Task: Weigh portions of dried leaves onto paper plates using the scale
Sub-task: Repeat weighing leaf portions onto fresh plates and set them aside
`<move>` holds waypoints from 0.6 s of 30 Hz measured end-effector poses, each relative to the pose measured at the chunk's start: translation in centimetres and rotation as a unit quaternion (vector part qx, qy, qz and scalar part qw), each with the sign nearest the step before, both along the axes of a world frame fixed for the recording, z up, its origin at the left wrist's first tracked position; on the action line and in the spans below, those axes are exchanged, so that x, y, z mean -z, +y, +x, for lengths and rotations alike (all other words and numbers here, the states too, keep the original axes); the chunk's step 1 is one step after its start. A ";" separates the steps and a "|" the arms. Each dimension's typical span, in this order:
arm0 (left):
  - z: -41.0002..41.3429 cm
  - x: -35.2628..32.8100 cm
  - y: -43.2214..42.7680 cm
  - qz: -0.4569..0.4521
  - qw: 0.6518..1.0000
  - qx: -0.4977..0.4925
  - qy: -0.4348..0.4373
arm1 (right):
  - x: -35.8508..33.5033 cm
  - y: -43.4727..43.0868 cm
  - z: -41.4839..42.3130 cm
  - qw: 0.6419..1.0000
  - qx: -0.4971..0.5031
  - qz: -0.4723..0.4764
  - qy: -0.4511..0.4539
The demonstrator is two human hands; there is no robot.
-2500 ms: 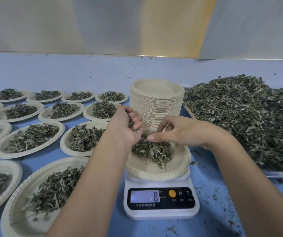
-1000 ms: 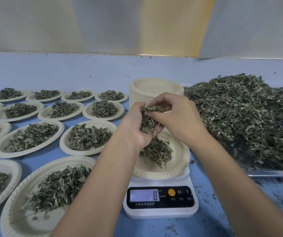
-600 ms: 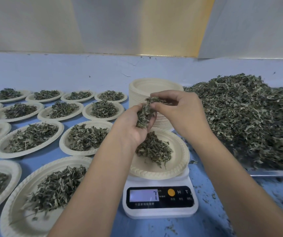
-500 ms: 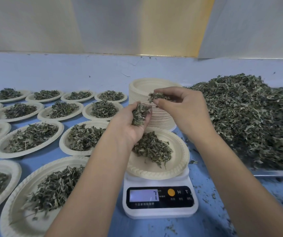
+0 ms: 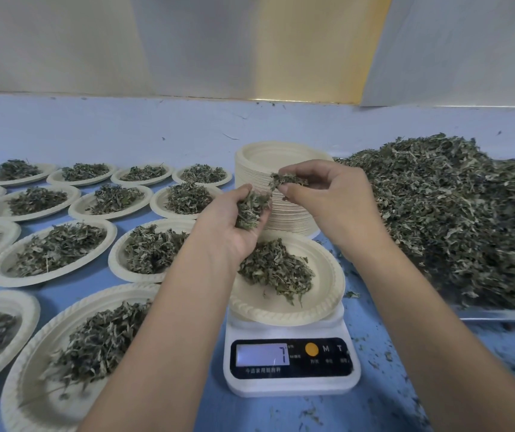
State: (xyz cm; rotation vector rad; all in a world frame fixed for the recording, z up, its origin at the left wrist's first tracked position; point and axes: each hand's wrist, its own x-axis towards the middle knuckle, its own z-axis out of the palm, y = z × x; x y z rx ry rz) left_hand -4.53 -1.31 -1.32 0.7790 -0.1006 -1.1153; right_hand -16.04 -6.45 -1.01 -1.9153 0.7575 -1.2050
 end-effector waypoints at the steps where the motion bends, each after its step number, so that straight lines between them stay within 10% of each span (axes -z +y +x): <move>1: -0.1 0.0 -0.1 0.003 1.000 0.005 -0.016 | 0.0 0.1 0.0 1.000 -0.004 -0.001 -0.002; 18: 0.0 0.1 -0.1 0.029 0.998 -0.024 -0.051 | 0.3 -0.3 -0.4 0.995 -0.033 0.031 0.083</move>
